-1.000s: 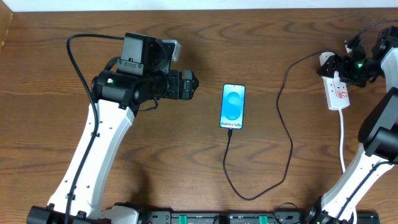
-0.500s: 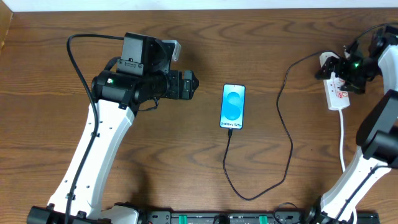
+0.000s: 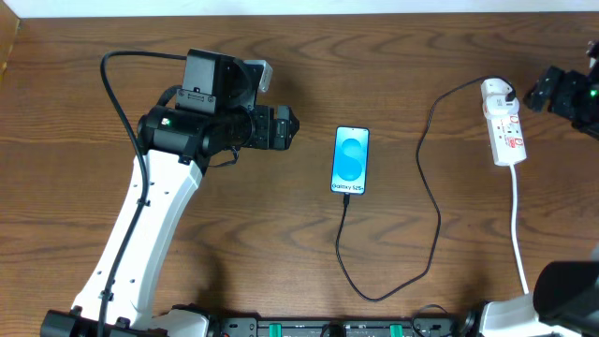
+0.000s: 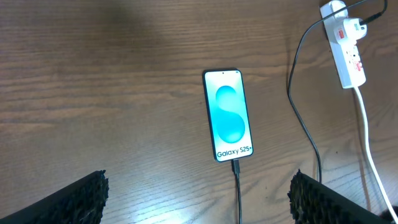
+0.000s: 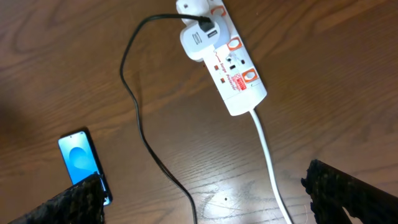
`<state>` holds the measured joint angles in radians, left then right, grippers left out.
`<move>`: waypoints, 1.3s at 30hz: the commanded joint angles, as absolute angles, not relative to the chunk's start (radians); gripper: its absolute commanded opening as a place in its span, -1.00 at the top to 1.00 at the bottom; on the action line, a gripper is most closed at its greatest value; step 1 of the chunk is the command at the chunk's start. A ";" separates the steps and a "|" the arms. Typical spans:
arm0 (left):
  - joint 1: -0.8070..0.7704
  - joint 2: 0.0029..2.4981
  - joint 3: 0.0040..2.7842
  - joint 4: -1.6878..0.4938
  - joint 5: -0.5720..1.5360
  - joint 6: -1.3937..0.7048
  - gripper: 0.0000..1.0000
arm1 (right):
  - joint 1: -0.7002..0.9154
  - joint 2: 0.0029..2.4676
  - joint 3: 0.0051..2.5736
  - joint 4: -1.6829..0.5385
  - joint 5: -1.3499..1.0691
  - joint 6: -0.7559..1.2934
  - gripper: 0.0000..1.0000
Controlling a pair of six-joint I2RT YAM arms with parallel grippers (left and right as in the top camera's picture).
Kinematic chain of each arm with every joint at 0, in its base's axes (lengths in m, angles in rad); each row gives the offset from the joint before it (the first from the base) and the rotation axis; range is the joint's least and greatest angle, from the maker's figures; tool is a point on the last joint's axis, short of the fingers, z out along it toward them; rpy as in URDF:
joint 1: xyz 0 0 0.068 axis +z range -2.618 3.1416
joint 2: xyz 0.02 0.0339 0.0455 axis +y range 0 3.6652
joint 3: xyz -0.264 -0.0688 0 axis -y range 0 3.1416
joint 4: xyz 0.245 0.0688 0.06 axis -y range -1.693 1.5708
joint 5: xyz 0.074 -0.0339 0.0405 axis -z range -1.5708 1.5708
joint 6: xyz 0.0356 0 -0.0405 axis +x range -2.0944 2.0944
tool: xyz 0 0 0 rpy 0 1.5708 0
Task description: Plug charger to phone and switch on socket
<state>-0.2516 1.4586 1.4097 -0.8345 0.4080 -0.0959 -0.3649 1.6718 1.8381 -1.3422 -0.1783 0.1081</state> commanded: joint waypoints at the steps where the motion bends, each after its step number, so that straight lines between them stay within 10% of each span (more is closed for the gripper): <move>1: -0.251 1.455 1.412 -0.837 0.399 -0.079 -0.86 | -0.366 1.644 1.842 -1.343 -0.163 0.126 -0.99; 39: -0.251 1.456 1.412 -0.837 0.314 -0.079 -0.85 | -0.366 1.638 1.842 -1.343 -0.163 0.126 -0.99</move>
<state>-0.2516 1.4586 1.4097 -0.8345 0.3492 -0.0959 -0.3649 1.6520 1.8378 -1.3418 -0.1745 0.1150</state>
